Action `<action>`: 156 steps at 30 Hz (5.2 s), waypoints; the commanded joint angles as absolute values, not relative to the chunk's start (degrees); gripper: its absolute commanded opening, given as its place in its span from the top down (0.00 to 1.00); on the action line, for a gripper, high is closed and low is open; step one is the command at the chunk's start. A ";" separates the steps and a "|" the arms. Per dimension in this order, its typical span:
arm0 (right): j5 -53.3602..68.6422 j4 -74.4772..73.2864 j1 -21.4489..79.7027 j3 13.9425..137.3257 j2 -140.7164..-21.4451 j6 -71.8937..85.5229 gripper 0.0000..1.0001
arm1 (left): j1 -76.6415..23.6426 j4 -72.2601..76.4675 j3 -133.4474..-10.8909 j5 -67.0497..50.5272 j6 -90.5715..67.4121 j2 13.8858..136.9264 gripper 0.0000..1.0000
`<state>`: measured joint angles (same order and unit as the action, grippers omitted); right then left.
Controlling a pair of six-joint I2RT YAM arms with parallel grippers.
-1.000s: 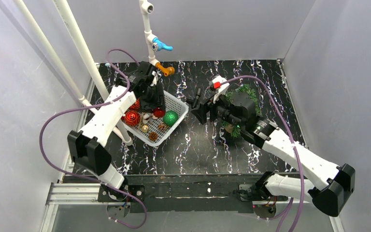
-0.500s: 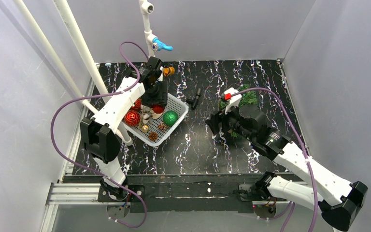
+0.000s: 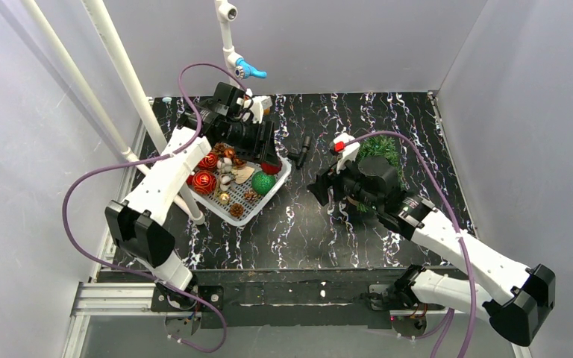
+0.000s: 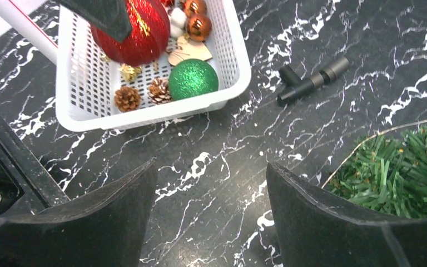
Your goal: Decorate the small christmas tree
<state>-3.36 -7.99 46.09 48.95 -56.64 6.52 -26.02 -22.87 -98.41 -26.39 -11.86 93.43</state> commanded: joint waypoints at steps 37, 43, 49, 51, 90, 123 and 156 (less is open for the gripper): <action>5.02 -25.94 49.22 82.00 -93.85 29.60 0.28 | -26.28 -32.78 -106.79 -20.71 -15.04 89.82 0.57; 8.35 -26.02 49.78 83.31 -98.22 30.90 0.28 | -26.28 -33.14 -106.07 -18.20 -14.01 88.56 0.57; 7.93 -28.66 49.92 85.68 -100.71 31.29 0.28 | -26.19 -33.46 -106.65 -19.05 -14.19 89.31 0.56; 7.91 -29.14 49.92 86.06 -101.15 31.27 0.28 | -26.19 -33.56 -106.38 -19.02 -14.32 89.72 0.56; -7.24 -35.87 49.92 95.15 -111.99 37.74 0.28 | -19.80 -32.72 -98.37 -10.89 -20.63 89.77 0.58; 17.41 -17.56 44.93 83.30 -80.50 4.97 0.22 | -18.81 -24.94 -97.89 -50.78 -16.41 86.33 0.63; 39.29 -15.90 39.37 87.59 -75.26 12.11 0.53 | -18.57 -18.73 -95.09 -67.77 -19.03 85.39 0.92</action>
